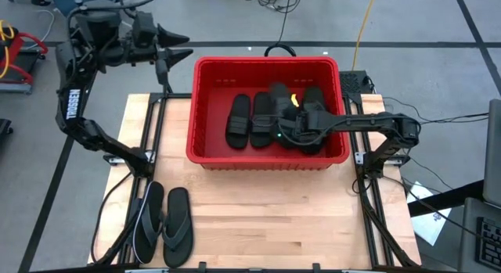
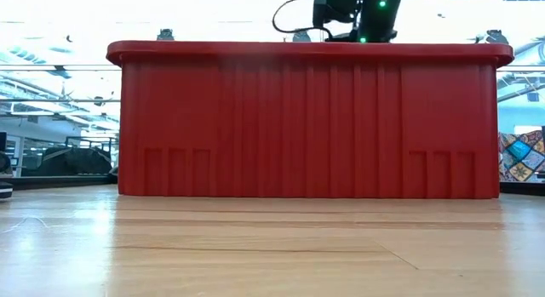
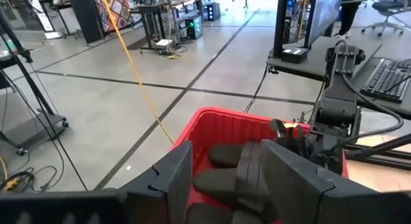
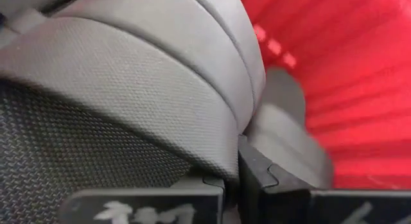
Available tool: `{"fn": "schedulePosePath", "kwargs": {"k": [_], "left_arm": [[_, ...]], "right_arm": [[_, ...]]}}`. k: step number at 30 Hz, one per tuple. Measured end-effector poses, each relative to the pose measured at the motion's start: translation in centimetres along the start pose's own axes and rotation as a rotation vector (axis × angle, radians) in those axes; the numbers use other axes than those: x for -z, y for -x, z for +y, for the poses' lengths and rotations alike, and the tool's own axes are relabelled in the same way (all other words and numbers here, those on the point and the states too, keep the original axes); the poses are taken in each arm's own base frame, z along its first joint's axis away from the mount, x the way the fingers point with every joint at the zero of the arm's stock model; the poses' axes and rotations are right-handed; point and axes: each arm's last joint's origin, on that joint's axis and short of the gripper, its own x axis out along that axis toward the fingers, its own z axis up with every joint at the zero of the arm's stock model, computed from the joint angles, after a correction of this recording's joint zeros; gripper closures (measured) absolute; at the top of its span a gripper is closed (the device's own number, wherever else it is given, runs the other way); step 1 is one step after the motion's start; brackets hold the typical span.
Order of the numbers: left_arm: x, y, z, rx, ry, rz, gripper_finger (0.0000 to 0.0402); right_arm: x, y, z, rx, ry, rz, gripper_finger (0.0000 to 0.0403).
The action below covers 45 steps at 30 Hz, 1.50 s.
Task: Pick and place slides into bin
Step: Put the black slide into the red bin
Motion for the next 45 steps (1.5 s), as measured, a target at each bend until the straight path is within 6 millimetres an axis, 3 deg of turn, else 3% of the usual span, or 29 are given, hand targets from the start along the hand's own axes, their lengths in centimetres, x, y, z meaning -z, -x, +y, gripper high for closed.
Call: {"fn": "schedulePosePath", "kwargs": {"k": [16,26,37,45], "left_arm": [[0.0,-0.4,0.1,0.000,-0.025,0.002,0.0245],[0.2,-0.4,0.1,0.004,-0.010,0.022,0.0243],[0.3,-0.4,0.1,0.006,-0.010,0.035,0.0243],[0.3,-0.4,0.1,0.006,-0.010,0.035,0.0243]], "right_arm": [[1.5,-1.0,0.2,-0.094,-0.070,0.180,0.0398],[1.7,-1.0,0.3,-0.156,-0.066,0.244,0.0341],[1.7,-0.8,0.6,-0.268,-0.078,0.299,0.0247],[1.4,-0.2,0.1,-0.316,-0.103,0.297,0.0223]]}}
